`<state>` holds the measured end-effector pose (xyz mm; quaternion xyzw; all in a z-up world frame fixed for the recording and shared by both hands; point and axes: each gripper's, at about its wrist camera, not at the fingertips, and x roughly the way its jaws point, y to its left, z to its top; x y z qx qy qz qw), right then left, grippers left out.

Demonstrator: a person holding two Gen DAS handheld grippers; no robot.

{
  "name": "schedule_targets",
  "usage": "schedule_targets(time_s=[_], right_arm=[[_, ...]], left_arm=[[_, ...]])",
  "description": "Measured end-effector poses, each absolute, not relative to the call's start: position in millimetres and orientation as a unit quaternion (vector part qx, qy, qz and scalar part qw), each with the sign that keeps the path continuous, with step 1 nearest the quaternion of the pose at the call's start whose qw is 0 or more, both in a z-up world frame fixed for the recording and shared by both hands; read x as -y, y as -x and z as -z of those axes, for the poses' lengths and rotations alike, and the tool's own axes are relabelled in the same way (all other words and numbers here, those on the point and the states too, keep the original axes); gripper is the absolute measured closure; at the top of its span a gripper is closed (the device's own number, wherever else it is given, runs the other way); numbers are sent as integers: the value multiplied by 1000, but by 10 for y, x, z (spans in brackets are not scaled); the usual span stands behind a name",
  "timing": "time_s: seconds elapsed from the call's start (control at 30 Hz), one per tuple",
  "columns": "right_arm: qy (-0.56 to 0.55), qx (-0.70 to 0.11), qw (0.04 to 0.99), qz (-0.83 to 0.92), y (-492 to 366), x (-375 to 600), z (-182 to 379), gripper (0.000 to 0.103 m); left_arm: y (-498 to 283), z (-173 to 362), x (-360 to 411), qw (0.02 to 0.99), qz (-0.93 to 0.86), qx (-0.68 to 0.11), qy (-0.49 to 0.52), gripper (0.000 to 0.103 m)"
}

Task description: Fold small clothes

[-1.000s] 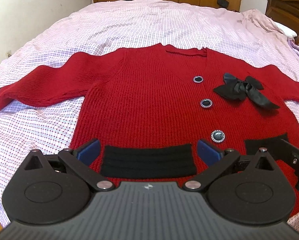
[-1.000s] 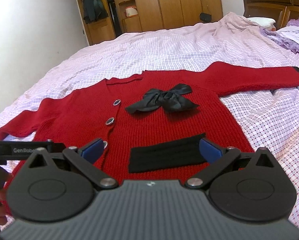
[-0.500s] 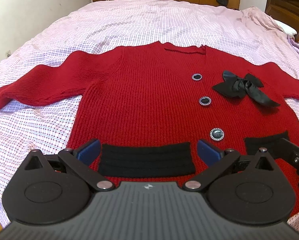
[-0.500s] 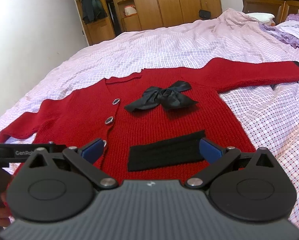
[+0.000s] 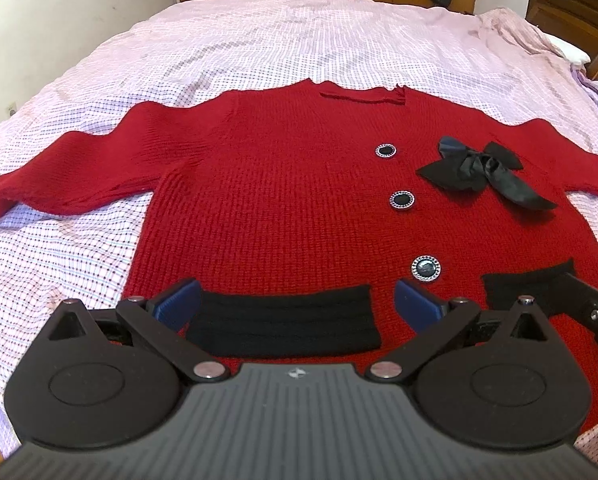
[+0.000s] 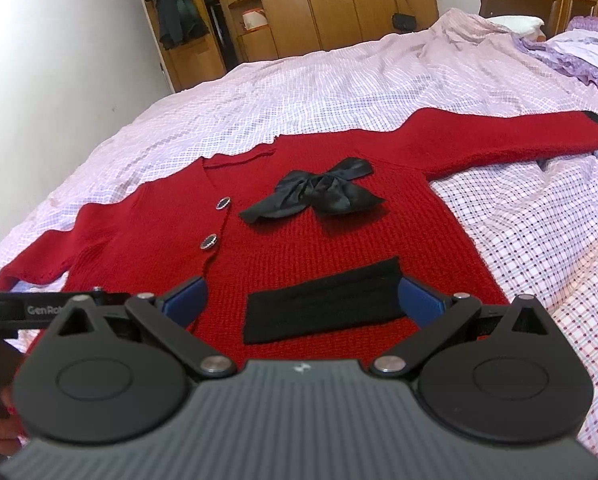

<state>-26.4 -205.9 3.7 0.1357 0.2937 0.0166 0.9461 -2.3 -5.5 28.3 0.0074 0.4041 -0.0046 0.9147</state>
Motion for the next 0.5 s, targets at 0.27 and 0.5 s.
schedule_targets(time_s=[0.27,0.5], right_arm=[[-143,-296,944,-25,214,2191,-41,0],[-144,-302,942,-36,120,2341,-58,0]], left_arm=[[-90,-313,167,912,16,-409,-13,0],[-251,-340,300,913,31,-406,-22,0]])
